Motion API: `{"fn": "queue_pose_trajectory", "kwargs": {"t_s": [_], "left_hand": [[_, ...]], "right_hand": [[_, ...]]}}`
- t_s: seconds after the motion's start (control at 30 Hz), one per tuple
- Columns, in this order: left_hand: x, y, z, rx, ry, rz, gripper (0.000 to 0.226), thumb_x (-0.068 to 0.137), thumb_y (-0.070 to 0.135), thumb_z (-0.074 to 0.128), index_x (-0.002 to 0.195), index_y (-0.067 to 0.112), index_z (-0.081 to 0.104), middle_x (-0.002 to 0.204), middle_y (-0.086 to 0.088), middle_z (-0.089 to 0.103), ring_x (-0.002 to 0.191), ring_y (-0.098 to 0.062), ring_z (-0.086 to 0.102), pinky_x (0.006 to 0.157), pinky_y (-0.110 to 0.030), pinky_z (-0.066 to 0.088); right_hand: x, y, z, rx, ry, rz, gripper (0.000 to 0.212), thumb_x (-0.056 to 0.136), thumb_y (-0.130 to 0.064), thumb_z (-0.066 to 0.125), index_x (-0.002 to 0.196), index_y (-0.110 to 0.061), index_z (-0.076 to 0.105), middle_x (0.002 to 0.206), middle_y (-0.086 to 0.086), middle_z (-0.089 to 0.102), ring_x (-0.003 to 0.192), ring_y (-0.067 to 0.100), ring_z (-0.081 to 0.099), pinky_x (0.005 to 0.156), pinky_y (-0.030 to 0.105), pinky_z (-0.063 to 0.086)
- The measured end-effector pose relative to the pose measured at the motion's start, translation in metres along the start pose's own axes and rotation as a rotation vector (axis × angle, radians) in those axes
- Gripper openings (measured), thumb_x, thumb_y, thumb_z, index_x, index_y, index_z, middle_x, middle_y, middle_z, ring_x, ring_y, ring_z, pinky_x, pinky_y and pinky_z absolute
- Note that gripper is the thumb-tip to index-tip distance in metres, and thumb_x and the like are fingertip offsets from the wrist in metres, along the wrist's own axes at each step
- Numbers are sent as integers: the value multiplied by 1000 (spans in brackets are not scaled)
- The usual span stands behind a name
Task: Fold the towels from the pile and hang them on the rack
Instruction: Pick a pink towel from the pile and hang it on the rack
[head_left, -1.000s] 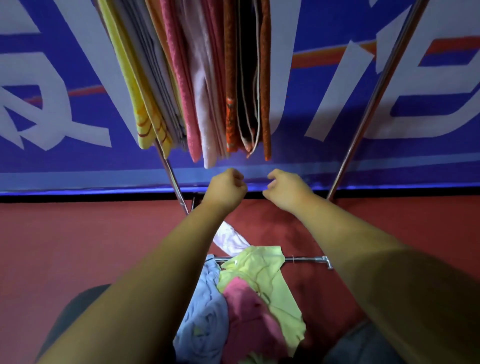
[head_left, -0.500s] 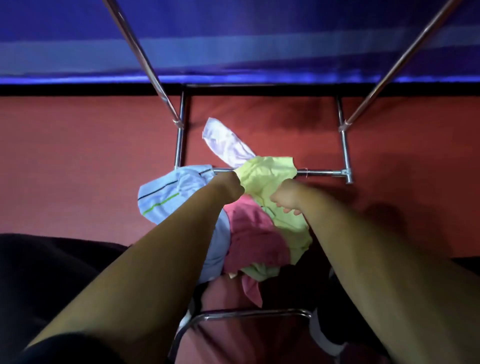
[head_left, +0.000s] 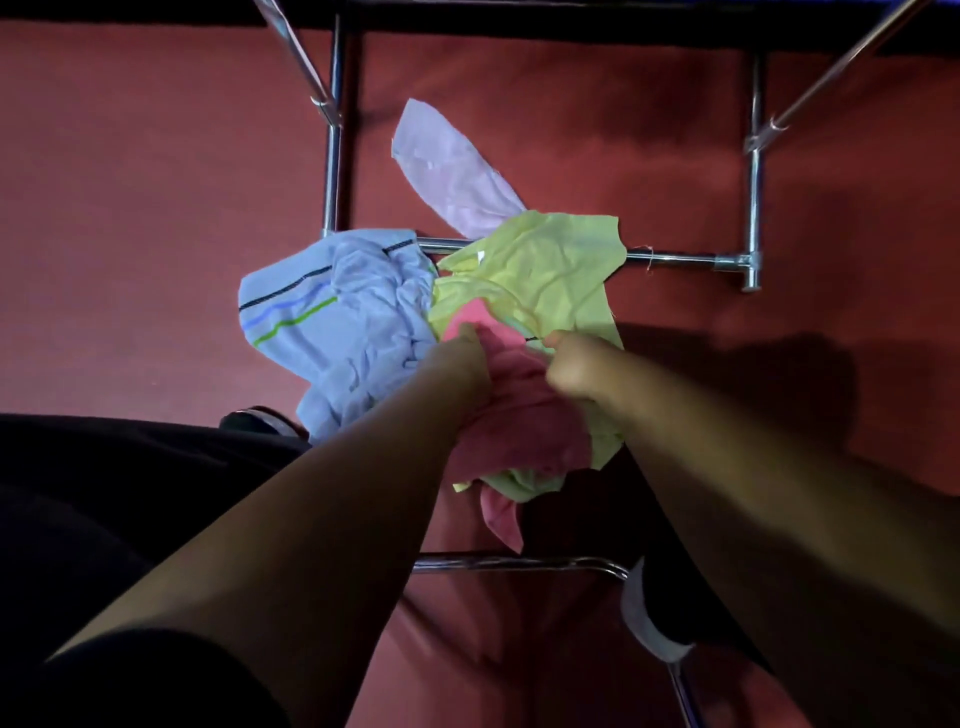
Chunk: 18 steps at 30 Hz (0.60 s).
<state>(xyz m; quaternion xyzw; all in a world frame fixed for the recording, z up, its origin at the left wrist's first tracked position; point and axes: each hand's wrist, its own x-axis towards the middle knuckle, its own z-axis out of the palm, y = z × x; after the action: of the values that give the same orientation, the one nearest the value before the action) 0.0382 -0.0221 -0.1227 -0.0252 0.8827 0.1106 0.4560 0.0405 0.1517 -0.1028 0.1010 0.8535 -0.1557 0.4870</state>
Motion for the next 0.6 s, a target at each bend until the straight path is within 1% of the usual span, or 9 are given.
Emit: {"fn": "queue_pose_trajectory", "kwargs": {"t_s": [0.07,0.13,0.17,0.23,0.3,0.33,0.37,0.47,0.6], "left_hand": [[4,-3,-4,25,2,58,89,77,38,83,155,24,42,131,-13,67,120,-37,66,98,-43,53],[7,-4,-11,66,17,130,74,66,54,69,138,41,63,121,-5,73,113,-32,68,98,-39,56],[8,-5,-13,62,25,156,70,63,58,60,130,43,69,116,-2,75,112,-31,67,99,-38,55],[10,-2,-17,0,59,200,66,62,66,52,121,47,75,115,6,77,116,-28,66,106,-36,50],[9,0,-23,-97,106,226,60,62,67,53,117,55,76,122,14,77,123,-24,63,111,-35,48],[7,1,-28,-146,127,228,55,60,62,58,110,54,78,118,14,78,122,-22,64,108,-34,51],[3,4,-34,-186,135,227,48,57,55,62,100,49,80,109,12,79,117,-21,66,101,-33,55],[-15,15,-60,-221,161,231,19,56,46,64,70,33,66,85,4,71,99,-24,66,81,-29,53],[-43,23,-97,-485,166,269,16,73,30,77,88,25,76,83,1,74,82,-20,68,78,-32,56]], "right_hand": [[-1,-2,8,30,-39,-42,68,95,-11,60,160,-24,43,138,17,65,114,32,66,91,33,55],[2,-3,12,59,-65,-94,77,94,-11,65,162,-36,39,135,15,67,108,31,66,86,33,55],[4,-4,12,75,-69,-90,77,93,-12,66,161,-38,40,139,15,65,115,32,66,90,34,55],[6,-4,8,84,-57,-91,57,98,-15,63,153,-29,54,143,15,63,126,34,63,85,28,51],[2,-6,0,101,29,-126,23,104,-27,62,125,-29,72,116,7,71,104,25,68,68,25,45],[-2,-6,-4,110,73,-151,9,103,-33,66,108,-31,73,101,3,70,91,21,67,65,25,45],[-4,-7,-9,118,108,-160,9,100,-35,70,99,-26,70,93,1,67,86,21,64,63,26,44],[-12,-14,-25,245,177,-130,25,91,-10,70,77,-20,52,80,2,54,85,25,56,57,30,34],[-38,-27,-50,611,247,-163,33,78,3,71,69,-20,49,67,3,51,68,24,55,59,31,39]]}}
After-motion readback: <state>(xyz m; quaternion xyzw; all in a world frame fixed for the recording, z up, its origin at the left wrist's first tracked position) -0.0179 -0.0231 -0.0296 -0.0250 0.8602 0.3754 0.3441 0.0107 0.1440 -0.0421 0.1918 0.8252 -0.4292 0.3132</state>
